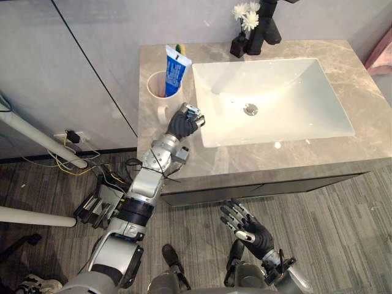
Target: Organize washtable
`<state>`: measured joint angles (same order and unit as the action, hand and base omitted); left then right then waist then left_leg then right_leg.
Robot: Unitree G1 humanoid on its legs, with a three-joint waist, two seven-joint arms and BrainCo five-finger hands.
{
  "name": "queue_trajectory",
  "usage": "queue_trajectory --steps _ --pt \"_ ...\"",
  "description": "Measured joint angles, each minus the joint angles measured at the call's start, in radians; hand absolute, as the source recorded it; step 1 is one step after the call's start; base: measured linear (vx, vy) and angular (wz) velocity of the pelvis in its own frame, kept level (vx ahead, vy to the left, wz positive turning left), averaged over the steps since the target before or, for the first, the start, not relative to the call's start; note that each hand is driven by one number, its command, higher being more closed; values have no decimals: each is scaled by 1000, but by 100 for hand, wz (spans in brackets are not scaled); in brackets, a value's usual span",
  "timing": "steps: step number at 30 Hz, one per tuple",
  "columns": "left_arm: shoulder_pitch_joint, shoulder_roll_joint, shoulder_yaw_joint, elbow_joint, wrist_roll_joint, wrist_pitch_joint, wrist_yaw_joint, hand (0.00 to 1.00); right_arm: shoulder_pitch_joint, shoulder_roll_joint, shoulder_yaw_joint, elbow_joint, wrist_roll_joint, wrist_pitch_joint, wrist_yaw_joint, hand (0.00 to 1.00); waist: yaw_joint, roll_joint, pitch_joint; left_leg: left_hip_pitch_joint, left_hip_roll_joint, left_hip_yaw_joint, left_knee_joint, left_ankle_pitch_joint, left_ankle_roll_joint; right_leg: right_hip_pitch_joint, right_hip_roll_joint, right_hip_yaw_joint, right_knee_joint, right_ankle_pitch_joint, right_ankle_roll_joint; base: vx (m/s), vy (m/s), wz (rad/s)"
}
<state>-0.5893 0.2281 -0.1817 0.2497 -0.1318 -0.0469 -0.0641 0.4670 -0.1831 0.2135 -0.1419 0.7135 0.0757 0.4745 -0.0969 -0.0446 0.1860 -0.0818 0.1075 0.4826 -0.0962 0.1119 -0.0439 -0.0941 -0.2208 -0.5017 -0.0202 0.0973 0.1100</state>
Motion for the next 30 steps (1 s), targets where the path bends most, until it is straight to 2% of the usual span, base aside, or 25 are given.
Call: queue_trajectory --steps 17,20,25,28,30 --pt "-14 9 -8 -1 22 0 0 100 3 -1 19 0 0 0 0 0 0 0 21 2 0 -4 0 0 0 4 -1 -4 2 0 -1 0 0 0" --pt "-13 1 -53 -34 -1 0 -5 100 1 -1 21 0 1 0 0 0 1 0 21 3 -1 -9 0 0 0 9 -2 -11 2 0 -1 0 0 6" --pt "-11 -14 -150 -205 -80 -11 -61 100 -13 0 21 0 2 0 0 0 2 2 20 10 -6 -17 -1 0 0 22 -7 -23 0 0 -1 5 2 5" --pt "-2 -30 -196 -255 -130 -19 -82 100 -21 -1 21 0 5 -1 0 0 0 7 17 10 -6 -23 -1 1 1 25 -7 -28 0 0 -1 7 -7 4" --pt "26 -41 -226 -292 -173 -25 -107 100 -21 -1 21 0 5 -2 0 0 -1 20 10 9 -7 -40 -3 1 1 32 -8 -40 0 0 -1 21 -7 13"
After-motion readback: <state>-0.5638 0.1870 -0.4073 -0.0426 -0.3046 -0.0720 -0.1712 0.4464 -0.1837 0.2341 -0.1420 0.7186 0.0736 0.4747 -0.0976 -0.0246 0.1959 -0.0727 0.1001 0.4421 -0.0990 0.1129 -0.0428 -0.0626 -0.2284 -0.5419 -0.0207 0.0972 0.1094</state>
